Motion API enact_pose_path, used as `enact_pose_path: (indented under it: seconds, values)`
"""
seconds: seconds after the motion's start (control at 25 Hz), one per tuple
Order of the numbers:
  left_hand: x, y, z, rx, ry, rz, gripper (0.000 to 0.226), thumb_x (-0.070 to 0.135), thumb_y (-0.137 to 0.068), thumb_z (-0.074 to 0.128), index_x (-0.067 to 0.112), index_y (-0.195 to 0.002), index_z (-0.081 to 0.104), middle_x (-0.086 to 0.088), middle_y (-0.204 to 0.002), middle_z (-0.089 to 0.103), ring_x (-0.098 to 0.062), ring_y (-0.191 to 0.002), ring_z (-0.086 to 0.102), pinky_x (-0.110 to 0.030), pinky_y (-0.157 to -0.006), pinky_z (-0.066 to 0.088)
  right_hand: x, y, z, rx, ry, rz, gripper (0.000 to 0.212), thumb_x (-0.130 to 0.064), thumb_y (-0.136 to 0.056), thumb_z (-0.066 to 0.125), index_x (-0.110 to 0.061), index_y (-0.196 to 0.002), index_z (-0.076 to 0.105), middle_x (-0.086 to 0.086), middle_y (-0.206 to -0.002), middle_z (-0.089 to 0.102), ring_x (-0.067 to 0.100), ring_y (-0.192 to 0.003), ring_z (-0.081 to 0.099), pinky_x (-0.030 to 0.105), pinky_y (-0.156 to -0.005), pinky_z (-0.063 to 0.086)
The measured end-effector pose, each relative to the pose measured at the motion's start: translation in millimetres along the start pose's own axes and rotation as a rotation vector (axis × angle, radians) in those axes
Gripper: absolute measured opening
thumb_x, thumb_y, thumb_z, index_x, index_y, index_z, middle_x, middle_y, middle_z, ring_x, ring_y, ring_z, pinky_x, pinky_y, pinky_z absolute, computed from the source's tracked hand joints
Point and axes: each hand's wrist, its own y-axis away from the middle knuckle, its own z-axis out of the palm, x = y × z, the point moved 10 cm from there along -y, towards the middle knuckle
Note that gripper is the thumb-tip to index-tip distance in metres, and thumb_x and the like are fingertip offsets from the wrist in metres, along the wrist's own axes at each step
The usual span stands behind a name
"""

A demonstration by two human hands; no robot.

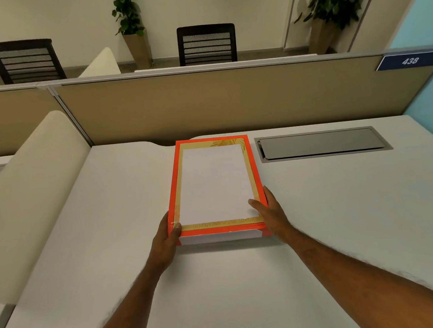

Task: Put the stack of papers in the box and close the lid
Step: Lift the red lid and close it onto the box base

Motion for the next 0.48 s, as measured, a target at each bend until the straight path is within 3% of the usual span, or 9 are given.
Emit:
enact_pose_path:
  seconds: [0.2,0.4,0.48]
  values:
    - [-16,3,3,-0.014,-0.044,-0.009,0.055,0.036,-0.098,0.041,0.028,-0.15,0.024,0.005,-0.144,0.045,-0.016,-0.121,0.051,-0.031,-0.1,0.044,16,1,-1,0.101,0.084,-0.038,0.068,-0.04,-0.092,0.057,-0.024,-0.15,0.025,0.002,-0.147,0.045,0.027,-0.127,0.052,0.036,-0.097,0.047]
    - [-16,-7,-3,0.026,-0.065,0.023,0.054,0.038,-0.099,0.043,0.033,-0.149,0.027,0.004,-0.148,0.044,-0.019,-0.132,0.046,-0.044,-0.112,0.037,12,-5,-1,0.173,0.108,-0.117,0.062,-0.032,-0.093,0.058,-0.02,-0.148,0.031,0.006,-0.146,0.048,0.029,-0.128,0.052,0.04,-0.103,0.045]
    - [-12,-2,-1,0.02,-0.082,0.059,0.053,0.044,-0.097,0.042,0.038,-0.148,0.027,0.008,-0.145,0.046,-0.017,-0.132,0.046,-0.043,-0.112,0.037,13,0,-5,0.209,0.12,-0.153,0.061,-0.03,-0.093,0.058,-0.019,-0.147,0.034,0.006,-0.144,0.05,0.029,-0.126,0.054,0.039,-0.102,0.045]
